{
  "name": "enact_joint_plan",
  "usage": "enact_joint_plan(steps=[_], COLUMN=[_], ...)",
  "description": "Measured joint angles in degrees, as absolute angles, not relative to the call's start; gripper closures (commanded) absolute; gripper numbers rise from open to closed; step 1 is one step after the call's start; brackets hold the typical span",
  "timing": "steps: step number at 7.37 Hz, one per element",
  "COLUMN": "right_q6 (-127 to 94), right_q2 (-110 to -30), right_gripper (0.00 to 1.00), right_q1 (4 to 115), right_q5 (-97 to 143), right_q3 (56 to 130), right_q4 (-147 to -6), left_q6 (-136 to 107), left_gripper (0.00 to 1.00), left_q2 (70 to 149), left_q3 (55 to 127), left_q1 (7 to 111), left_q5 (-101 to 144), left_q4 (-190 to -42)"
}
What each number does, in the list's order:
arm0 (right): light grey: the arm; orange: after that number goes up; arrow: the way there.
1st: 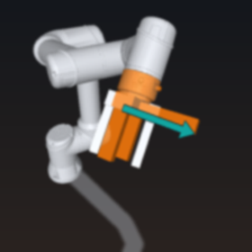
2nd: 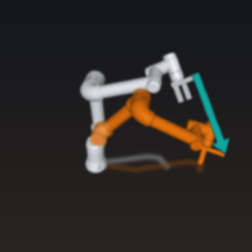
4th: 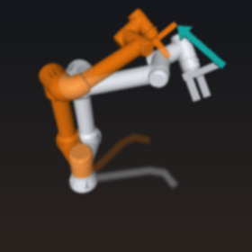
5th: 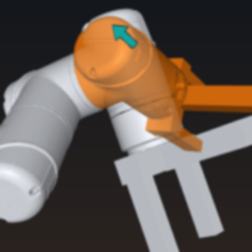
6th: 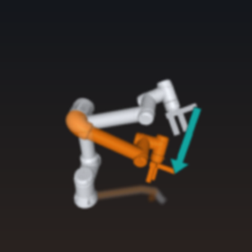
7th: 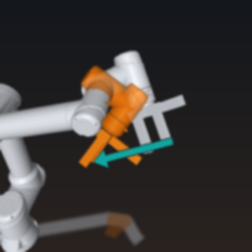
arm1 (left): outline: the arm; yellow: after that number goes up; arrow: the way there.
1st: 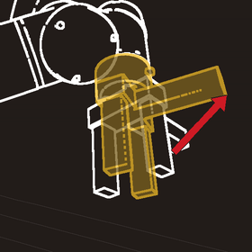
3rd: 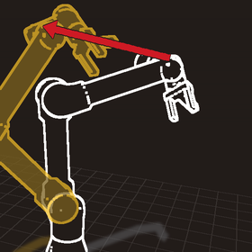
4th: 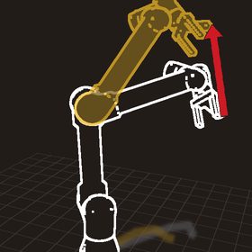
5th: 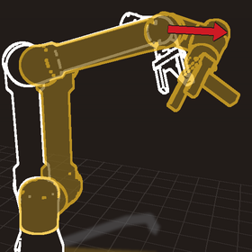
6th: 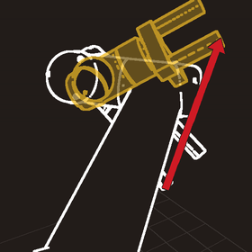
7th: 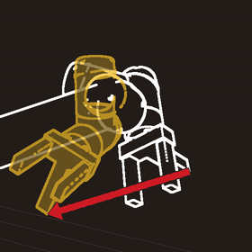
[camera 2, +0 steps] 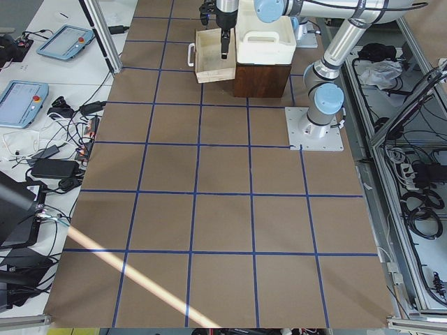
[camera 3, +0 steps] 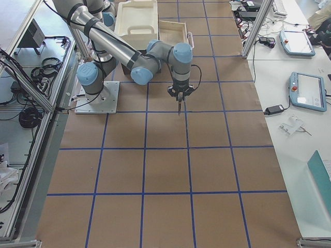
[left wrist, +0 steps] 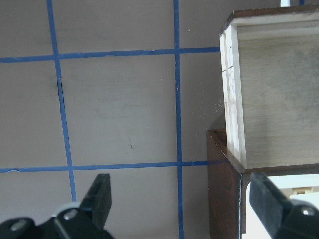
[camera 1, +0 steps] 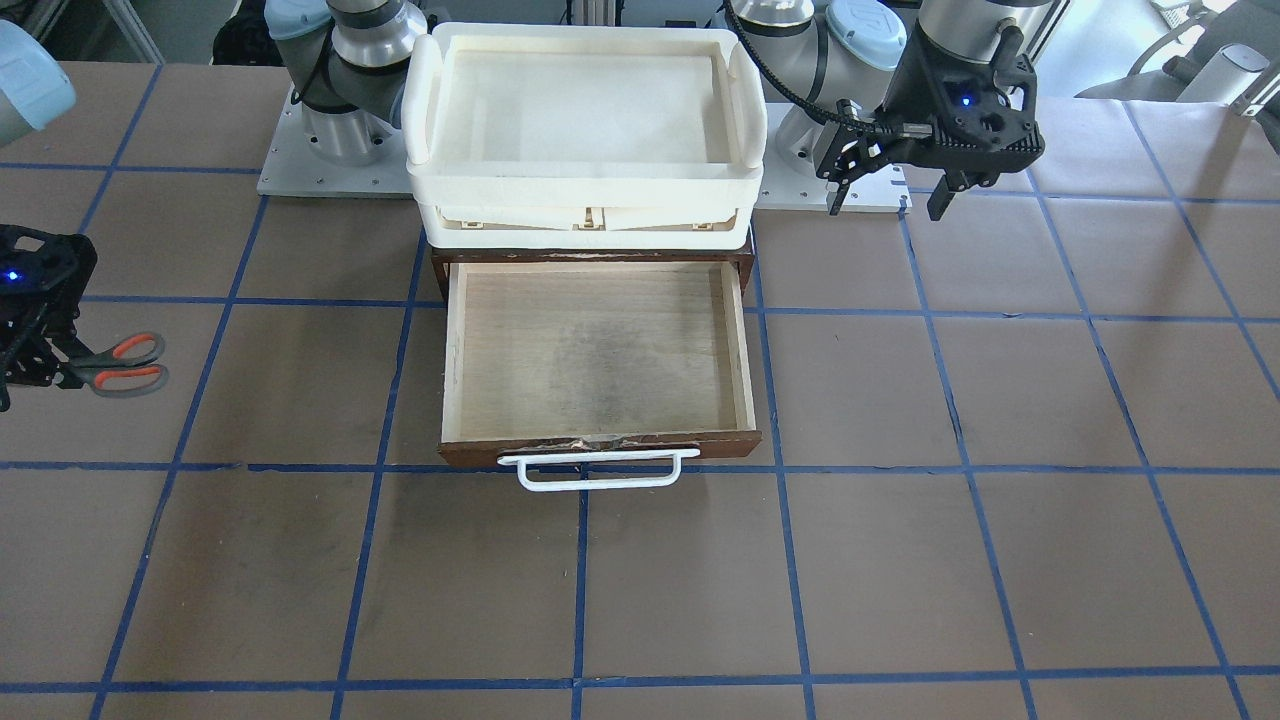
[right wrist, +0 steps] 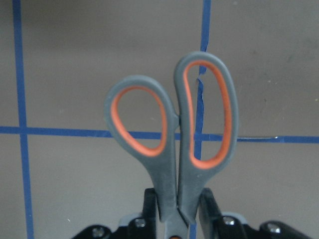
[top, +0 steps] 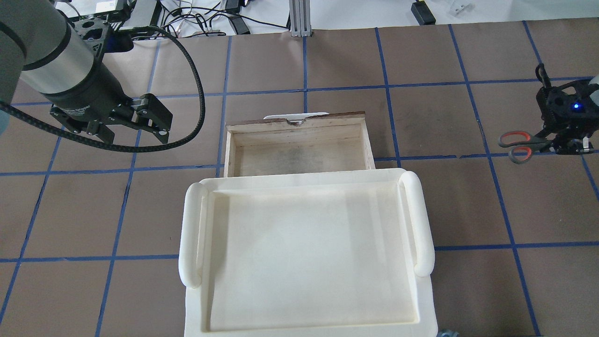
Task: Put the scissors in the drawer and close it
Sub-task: 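Lift the scissors and carry them over the open drawer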
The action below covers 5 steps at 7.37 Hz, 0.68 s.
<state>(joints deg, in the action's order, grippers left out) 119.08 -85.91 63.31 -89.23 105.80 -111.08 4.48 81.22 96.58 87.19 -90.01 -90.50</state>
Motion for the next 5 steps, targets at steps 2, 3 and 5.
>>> enact_joint_plan(steps=[2, 3, 5], right_q6=[110.7, 105.8, 94.5], right_q2=[-87.3, -87.5, -87.1], right_gripper=[1.0, 1.0, 1.0], right_q1=[72.2, 76.8, 87.1], right_q5=[-89.3, -89.2, -89.3], right_q3=[99.8, 97.8, 95.8], right_q4=[-101.8, -99.1, -97.6], left_q6=[4.6, 4.8, 4.6], left_gripper=[0.0, 0.0, 0.0], left_q2=[80.9, 80.8, 80.9], left_q3=[96.6, 96.6, 96.6], left_q1=[87.2, 87.2, 87.1], left_q5=[-90.4, -90.6, -90.8], left_q4=[-90.5, -90.5, -90.5])
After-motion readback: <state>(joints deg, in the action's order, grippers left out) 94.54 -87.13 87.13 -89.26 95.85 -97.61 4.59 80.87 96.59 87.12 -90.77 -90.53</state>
